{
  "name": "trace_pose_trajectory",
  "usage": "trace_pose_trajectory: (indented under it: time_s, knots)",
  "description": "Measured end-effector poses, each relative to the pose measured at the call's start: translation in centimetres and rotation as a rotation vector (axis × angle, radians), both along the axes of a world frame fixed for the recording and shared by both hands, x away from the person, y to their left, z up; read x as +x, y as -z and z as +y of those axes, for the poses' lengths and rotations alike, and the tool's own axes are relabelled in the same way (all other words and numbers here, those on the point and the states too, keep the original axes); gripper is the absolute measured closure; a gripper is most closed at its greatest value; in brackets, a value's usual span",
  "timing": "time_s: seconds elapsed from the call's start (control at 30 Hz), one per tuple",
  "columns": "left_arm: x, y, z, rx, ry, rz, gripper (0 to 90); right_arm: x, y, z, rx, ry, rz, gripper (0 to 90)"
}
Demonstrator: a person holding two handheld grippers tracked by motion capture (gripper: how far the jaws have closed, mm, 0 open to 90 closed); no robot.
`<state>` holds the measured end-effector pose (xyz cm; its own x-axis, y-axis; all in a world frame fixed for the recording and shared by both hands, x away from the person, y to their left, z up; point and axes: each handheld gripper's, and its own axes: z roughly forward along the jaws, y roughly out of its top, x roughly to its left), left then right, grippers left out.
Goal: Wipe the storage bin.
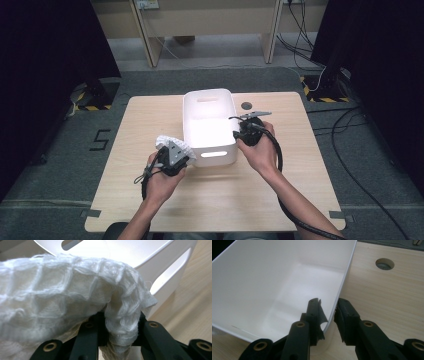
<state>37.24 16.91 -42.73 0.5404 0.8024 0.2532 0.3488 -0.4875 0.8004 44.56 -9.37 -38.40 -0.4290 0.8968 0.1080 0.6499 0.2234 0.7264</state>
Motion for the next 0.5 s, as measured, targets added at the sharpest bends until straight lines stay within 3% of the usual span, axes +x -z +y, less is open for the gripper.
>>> trace_pose_trajectory:
  time_s: [0.27,0.5]
  knots:
    - [0.7,0.3,0.1,0.005,0.004,0.003,73.9,0.0,0.0,-0.1,0.008,0.012,0.000,70.5]
    - [0.7,0.5,1.8,0.013,-0.008,-0.006,72.1,-0.1,-0.5,-0.6,0.042,-0.011,-0.005,65.1]
